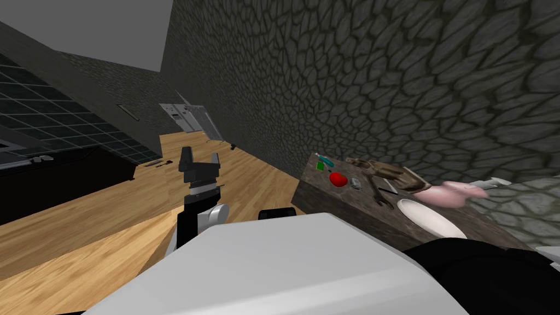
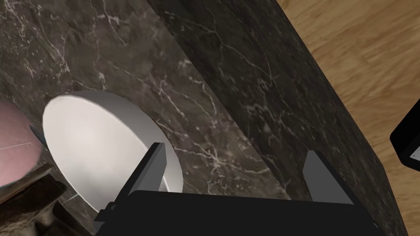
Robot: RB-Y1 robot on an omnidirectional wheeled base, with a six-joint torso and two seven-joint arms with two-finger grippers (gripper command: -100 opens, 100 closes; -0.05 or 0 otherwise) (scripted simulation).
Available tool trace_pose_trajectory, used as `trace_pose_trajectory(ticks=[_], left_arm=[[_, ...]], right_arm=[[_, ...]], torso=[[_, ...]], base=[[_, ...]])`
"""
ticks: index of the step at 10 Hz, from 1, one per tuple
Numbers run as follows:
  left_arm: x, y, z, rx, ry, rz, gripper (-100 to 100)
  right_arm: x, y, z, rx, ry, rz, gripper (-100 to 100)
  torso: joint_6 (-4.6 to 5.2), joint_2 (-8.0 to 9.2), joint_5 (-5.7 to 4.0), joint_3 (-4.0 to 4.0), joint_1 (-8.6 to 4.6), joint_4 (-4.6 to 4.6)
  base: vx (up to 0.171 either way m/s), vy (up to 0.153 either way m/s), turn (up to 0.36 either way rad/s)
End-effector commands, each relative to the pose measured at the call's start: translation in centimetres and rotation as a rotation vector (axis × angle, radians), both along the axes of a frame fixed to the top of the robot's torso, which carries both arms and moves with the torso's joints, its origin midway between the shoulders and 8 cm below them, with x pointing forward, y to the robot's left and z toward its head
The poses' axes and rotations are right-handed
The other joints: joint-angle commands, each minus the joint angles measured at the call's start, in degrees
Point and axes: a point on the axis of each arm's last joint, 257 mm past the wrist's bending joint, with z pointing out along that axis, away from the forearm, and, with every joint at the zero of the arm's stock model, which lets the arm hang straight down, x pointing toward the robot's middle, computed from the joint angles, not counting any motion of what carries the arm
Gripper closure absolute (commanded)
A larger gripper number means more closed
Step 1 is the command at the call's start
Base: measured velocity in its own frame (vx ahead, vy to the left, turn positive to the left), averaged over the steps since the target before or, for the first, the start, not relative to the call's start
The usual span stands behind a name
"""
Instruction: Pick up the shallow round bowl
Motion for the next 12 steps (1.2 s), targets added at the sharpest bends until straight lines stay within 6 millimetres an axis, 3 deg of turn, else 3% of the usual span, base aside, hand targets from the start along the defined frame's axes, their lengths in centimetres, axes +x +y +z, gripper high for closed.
trace_pose_trajectory(ticks=[1, 3, 4, 5, 8, 9, 12], left_arm=[[0.0, 0.0, 0.0, 0.000, 0.000, 0.000, 0], [0.0, 0.0, 0.0, 0.000, 0.000, 0.000, 0], [0.0, 0.0, 0.0, 0.000, 0.000, 0.000, 0], [0.0, 0.0, 0.0, 0.000, 0.000, 0.000, 0], [0.0, 0.0, 0.0, 0.000, 0.000, 0.000, 0], [0.0, 0.0, 0.0, 0.000, 0.000, 0.000, 0], [0.0, 0.0, 0.0, 0.000, 0.000, 0.000, 0]], right_arm=[[0.4, -1.2, 1.1, -0.031, 0.011, 0.000, -100], [0.5, -1.0, 0.8, -0.025, 0.010, -0.001, -100], [0.5, -1.0, 0.8, -0.025, 0.009, -0.001, 0], [-0.3, -0.7, -0.4, -0.027, 0.008, -0.009, -100], [-0.5, -0.6, -1.0, -0.026, 0.008, -0.012, -100], [-0.6, -0.6, -1.0, -0.028, 0.008, -0.012, 100], [-0.6, -0.6, -1.0, -0.027, 0.009, -0.011, 100]], torso=[[0.00, 0.00, 0.00, 0.00, 0.00, 0.00], [-0.02, -0.26, -0.07, -0.14, -0.21, -0.06], [0.06, -0.10, -0.05, -0.07, -0.01, -0.03], [0.07, 0.08, 0.01, 0.04, 0.20, 0.01], [0.08, 0.18, 0.00, 0.11, 0.16, 0.04], [0.08, 0.20, 0.03, 0.11, 0.25, 0.05], [0.10, 0.23, 0.04, 0.15, 0.29, 0.07]], base=[[0.078, -0.102, 0.130], [0.095, -0.105, 0.134], [0.010, -0.013, -0.003], [0.008, -0.034, 0.063], [0.009, -0.036, 0.032], [0.000, 0.000, 0.000], [0.000, 0.000, 0.000]])
